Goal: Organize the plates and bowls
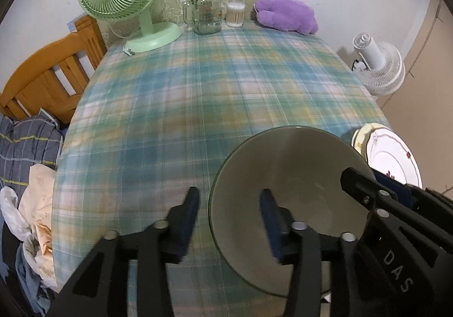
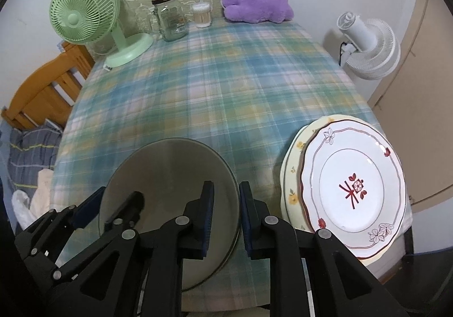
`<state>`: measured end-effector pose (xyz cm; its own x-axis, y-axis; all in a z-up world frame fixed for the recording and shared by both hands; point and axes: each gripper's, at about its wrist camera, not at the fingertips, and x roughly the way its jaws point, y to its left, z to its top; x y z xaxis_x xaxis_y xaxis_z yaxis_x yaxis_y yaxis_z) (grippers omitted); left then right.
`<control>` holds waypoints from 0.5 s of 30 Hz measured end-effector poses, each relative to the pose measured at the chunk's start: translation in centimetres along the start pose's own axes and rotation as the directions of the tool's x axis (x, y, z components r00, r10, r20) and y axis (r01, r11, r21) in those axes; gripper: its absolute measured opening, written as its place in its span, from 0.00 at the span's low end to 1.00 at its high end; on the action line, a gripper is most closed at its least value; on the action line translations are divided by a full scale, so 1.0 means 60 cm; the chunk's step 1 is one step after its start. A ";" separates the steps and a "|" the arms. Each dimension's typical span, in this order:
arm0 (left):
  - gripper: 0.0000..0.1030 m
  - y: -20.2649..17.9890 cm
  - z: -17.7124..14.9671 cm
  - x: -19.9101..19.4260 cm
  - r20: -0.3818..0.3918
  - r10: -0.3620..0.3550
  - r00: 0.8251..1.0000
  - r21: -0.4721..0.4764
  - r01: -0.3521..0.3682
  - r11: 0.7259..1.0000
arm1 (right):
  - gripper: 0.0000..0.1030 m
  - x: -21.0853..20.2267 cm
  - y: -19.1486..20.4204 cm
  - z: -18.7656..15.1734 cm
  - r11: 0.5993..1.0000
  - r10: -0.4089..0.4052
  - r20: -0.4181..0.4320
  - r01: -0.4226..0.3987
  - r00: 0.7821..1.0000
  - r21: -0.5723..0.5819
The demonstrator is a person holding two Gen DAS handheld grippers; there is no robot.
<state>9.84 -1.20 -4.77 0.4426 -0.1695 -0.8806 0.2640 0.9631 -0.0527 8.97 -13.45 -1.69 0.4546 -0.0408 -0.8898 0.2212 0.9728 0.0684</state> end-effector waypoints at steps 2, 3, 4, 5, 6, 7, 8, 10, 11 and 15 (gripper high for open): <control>0.68 0.001 -0.001 -0.007 0.008 -0.025 1.000 0.015 0.025 1.000 | 0.42 -0.003 0.000 0.000 1.000 0.008 -0.014 -0.008 1.000 -0.011; 0.71 0.003 -0.002 -0.011 0.017 -0.033 0.999 0.012 0.033 0.999 | 0.58 -0.009 -0.001 0.000 1.000 0.007 -0.005 -0.007 1.000 -0.014; 0.75 0.006 -0.002 -0.012 0.020 -0.041 0.999 0.003 0.041 0.999 | 0.68 -0.013 -0.001 -0.001 1.000 0.005 0.008 -0.005 1.000 -0.019; 0.76 0.007 -0.002 -0.011 0.014 -0.053 0.999 -0.001 0.053 0.999 | 0.70 -0.016 -0.001 -0.001 1.000 0.005 0.019 -0.005 1.000 -0.027; 0.76 0.008 -0.001 -0.009 0.007 -0.061 0.998 -0.002 0.061 0.998 | 0.71 -0.016 0.001 0.000 0.999 0.007 0.024 -0.006 1.000 -0.036; 0.77 0.008 0.000 -0.005 0.000 -0.069 0.998 -0.003 0.069 0.998 | 0.71 -0.016 0.001 0.000 0.999 0.013 0.019 -0.012 1.000 -0.040; 0.77 0.007 0.001 0.000 -0.006 -0.078 0.997 -0.004 0.078 0.997 | 0.71 -0.011 0.001 0.002 0.999 0.020 0.007 -0.020 1.000 -0.040; 0.77 0.007 0.001 0.010 -0.019 -0.086 0.996 -0.010 0.086 0.996 | 0.71 -0.001 -0.001 0.004 0.999 0.034 -0.012 -0.034 0.999 -0.032; 0.78 0.007 0.001 0.013 -0.024 -0.088 0.996 -0.012 0.087 0.996 | 0.71 0.004 -0.002 0.004 0.999 0.040 -0.019 -0.040 0.999 -0.029; 0.77 0.007 0.000 0.027 -0.050 -0.095 0.994 -0.038 0.093 0.995 | 0.71 0.034 -0.009 0.007 0.997 0.080 -0.072 -0.080 0.994 0.006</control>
<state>10.65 -1.08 -6.20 0.3723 -0.2495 -0.8940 0.2709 0.9505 -0.1525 10.16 -14.14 -3.36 0.4073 0.0539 -0.9117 0.1889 0.9717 0.1418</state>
